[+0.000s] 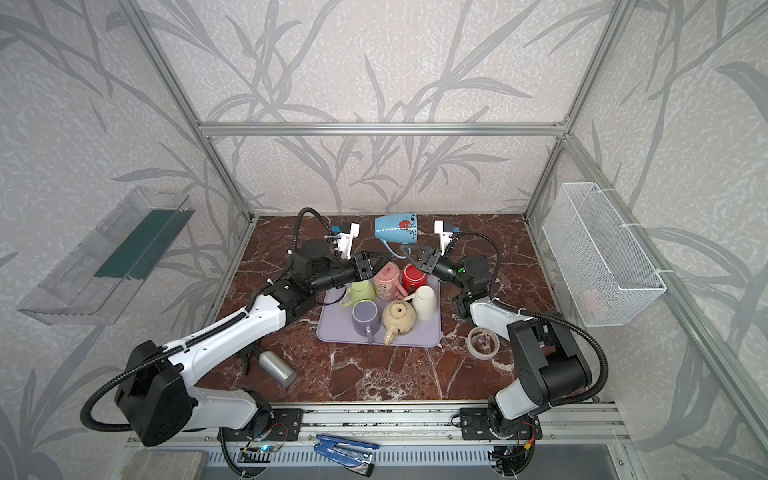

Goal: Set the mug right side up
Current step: 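Grasp the blue mug rim with the right gripper while the left gripper releases it, then carry the blue mug beyond the tray with the right gripper while the left withdraws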

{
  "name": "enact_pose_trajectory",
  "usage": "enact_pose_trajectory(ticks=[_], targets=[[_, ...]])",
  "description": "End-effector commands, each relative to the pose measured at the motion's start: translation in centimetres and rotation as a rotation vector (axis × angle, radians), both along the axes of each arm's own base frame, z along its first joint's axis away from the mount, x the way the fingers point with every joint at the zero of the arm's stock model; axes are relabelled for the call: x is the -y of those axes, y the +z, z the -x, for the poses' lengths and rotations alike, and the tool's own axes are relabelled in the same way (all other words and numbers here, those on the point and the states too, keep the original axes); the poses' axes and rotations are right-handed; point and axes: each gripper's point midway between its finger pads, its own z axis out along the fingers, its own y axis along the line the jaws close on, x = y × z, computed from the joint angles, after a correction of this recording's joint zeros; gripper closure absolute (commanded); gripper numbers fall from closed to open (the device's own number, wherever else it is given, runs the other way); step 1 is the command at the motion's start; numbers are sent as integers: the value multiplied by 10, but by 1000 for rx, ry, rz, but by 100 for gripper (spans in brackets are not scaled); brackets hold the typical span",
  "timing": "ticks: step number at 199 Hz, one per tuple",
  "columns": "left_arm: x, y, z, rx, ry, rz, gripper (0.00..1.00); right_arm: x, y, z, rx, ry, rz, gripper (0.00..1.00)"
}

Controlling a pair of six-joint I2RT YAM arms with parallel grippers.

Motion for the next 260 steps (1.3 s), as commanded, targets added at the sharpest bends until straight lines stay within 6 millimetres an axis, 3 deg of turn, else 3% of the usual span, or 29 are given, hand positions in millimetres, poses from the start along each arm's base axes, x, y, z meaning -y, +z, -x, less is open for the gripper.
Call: enact_pose_trajectory(ticks=[1, 33, 43, 77, 137, 200, 260], targets=[[-5, 4, -5, 29, 15, -50, 41, 8, 32, 6, 127, -35, -18, 100], [-15, 1, -3, 35, 21, -128, 6, 16, 22, -3, 97, -80, 18, 100], [-19, 1, -1, 37, 25, -158, 1, 19, 14, -6, 79, -102, 52, 100], [-41, -4, 6, 47, 54, -254, 1, 26, -5, -14, 42, -187, 193, 100], [-85, -31, 18, 7, 117, -499, 1, 47, -35, -36, -55, -335, 423, 100], [-121, -56, 25, -29, 139, -767, 1, 77, -51, -63, -121, -476, 669, 100], [-147, -75, 25, -30, 194, -912, 1, 100, -72, -87, -164, -547, 919, 100]])
